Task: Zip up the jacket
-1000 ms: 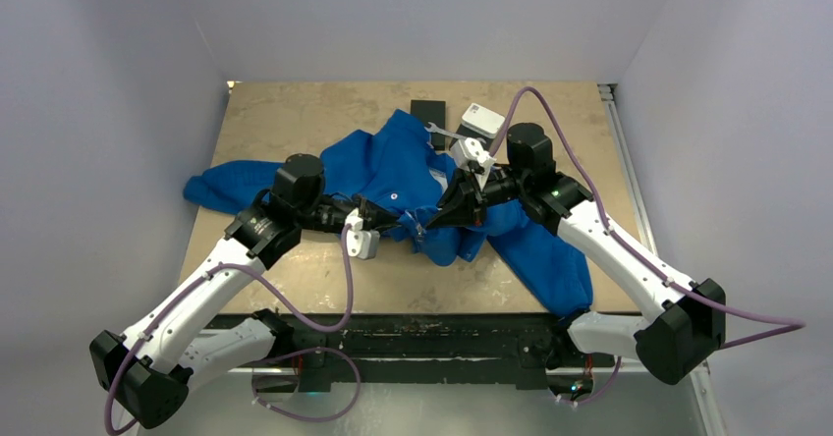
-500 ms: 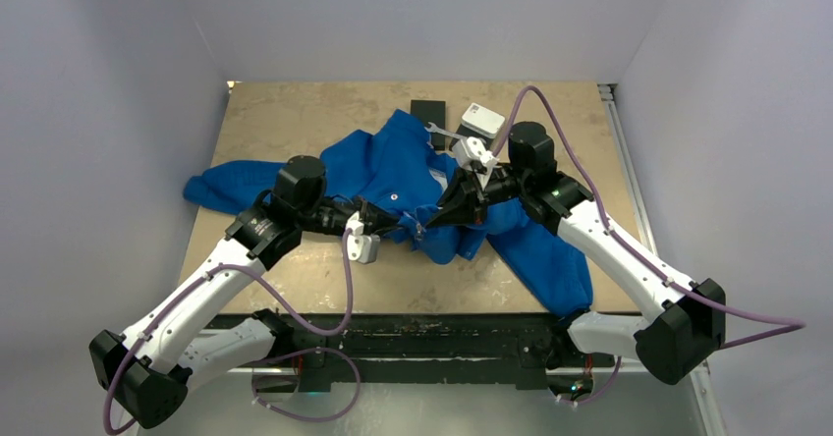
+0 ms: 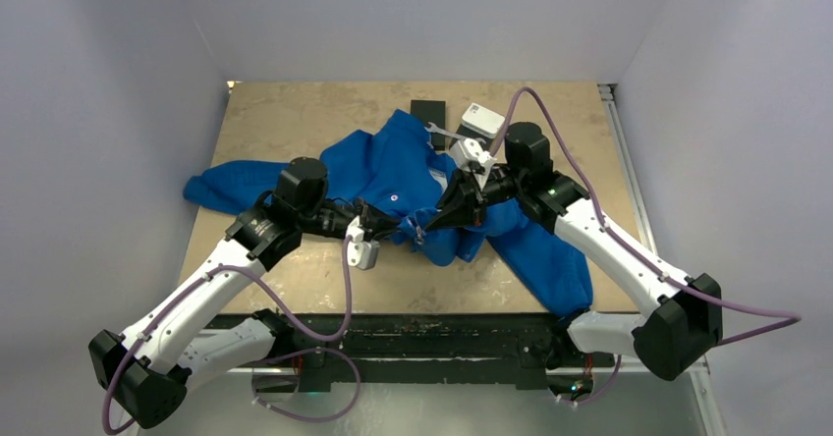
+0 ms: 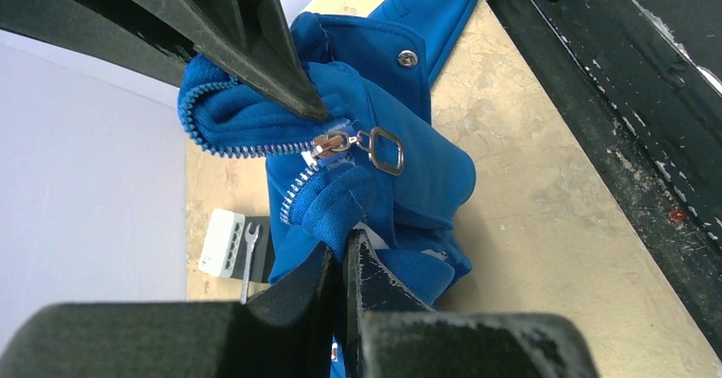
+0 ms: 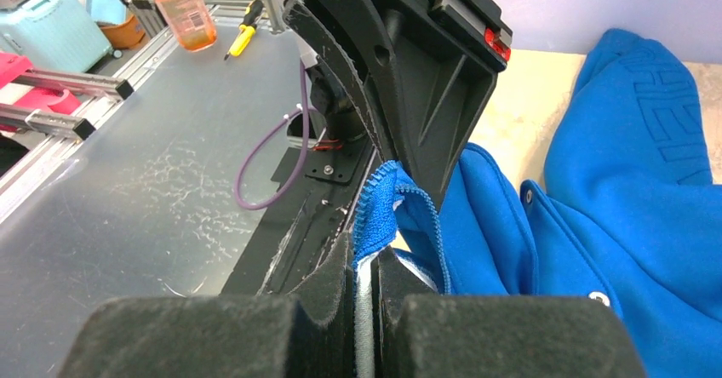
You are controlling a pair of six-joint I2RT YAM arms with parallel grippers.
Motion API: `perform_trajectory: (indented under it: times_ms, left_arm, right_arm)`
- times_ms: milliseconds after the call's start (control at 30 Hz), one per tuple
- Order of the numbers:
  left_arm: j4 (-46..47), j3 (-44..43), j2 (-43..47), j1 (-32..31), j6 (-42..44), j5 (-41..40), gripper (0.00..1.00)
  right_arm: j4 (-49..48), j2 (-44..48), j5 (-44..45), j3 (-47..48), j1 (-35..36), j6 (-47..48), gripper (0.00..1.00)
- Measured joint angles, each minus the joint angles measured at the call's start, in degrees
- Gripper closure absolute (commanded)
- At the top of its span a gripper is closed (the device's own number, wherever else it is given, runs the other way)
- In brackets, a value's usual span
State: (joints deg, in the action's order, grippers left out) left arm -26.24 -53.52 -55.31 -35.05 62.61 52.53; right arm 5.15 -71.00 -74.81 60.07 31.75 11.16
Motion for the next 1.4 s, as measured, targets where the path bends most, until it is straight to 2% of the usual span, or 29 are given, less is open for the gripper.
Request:
perform_trajectory:
  times_ms: [400,833,1400]
  left_arm:
    - [4.8,0.0,0.0,0.0,-7.5,-0.8,1.00]
    - [1.1,0.0,0.0,0.0,-3.0,-0.2,1.00]
    - [1.3,0.0,0.1,0.0,-3.0,1.2,1.00]
  right_arm:
    - [-0.7,-0.2,-2.6,-2.6,0.0,-0.5,1.00]
    - [-3.4,-0.2,-4.9,-2.6,0.0,-1.2,1.00]
    - [-6.0,-1.1,-4.5,-2.6,0.0,-2.7,1.00]
